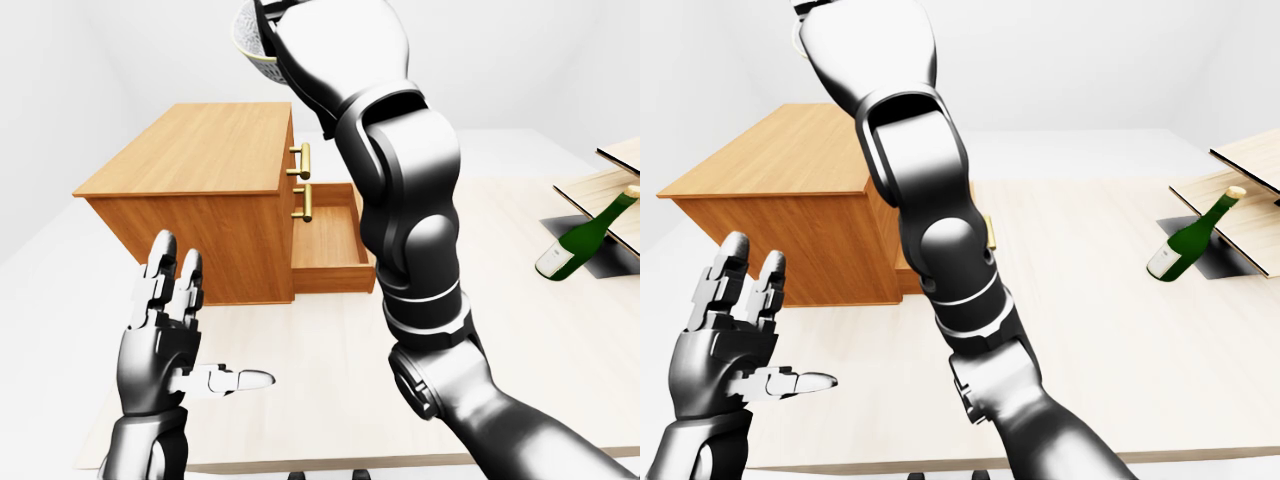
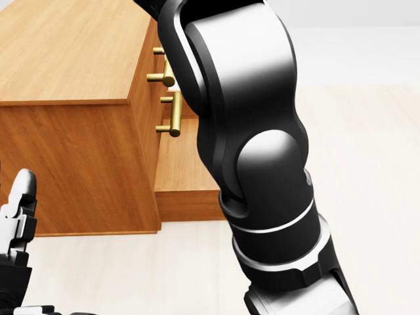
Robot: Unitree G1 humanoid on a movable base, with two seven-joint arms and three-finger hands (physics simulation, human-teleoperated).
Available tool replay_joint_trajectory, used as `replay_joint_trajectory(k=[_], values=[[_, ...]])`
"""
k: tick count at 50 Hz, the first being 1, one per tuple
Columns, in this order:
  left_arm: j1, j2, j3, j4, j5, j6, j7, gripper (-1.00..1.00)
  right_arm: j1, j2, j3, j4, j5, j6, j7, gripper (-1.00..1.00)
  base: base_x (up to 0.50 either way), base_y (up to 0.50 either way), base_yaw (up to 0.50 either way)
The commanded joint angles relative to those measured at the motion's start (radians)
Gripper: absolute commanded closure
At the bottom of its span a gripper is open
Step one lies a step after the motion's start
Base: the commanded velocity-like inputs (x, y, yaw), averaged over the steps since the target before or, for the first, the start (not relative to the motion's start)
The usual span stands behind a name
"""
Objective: Put the bowl on top of the cabinet.
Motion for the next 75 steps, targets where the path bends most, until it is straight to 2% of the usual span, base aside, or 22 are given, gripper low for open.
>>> replay_joint_trajectory(k=[1, 28, 36, 49, 64, 70, 72, 74, 75], values=[[-0.006, 0.000, 0.005, 0.001, -0.002, 0.000, 0.000, -1.00, 0.008, 0.000, 0.007, 0.006, -0.019, 0.000, 0.000, 1.00, 0.00, 0.00, 0.00], [0.002, -0.001, -0.004, 0.002, 0.004, 0.000, -0.002, -1.00, -0.030, 0.032, 0.021, 0.078, 0.019, 0.000, 0.000, 1.00, 0.00, 0.00, 0.00], [0.011, -0.002, -0.014, -0.001, 0.008, 0.000, -0.002, -1.00, -0.075, 0.047, 0.017, 0.176, 0.074, 0.000, 0.000, 1.00, 0.00, 0.00, 0.00], [0.008, 0.001, -0.018, 0.011, 0.013, 0.000, 0.004, -1.00, -0.080, 0.018, 0.018, 0.241, 0.141, 0.000, 0.000, 1.00, 0.00, 0.00, 0.00], [-0.008, 0.004, 0.001, 0.004, -0.003, 0.000, 0.006, -1.00, -0.157, -0.011, 0.012, 0.437, 0.302, 0.000, 0.000, 1.00, 0.00, 0.00, 0.00], [-0.004, 0.002, -0.001, 0.005, 0.001, 0.000, 0.002, -1.00, -0.132, -0.009, 0.029, 0.408, 0.306, 0.000, 0.000, 1.00, 0.00, 0.00, 0.00], [-0.005, 0.002, 0.001, 0.003, -0.001, 0.000, 0.002, -1.00, -0.095, -0.014, 0.053, 0.363, 0.277, 0.000, 0.000, 1.00, 0.00, 0.00, 0.00], [-0.005, 0.001, 0.001, 0.004, -0.001, 0.000, 0.002, -1.00, -0.089, 0.015, 0.030, 0.336, 0.272, 0.000, 0.000, 1.00, 0.00, 0.00, 0.00], [-0.005, 0.001, 0.002, 0.002, -0.002, 0.000, 0.002, -1.00, -0.068, 0.005, 0.045, 0.306, 0.251, 0.000, 0.000, 1.00, 0.00, 0.00, 0.00]])
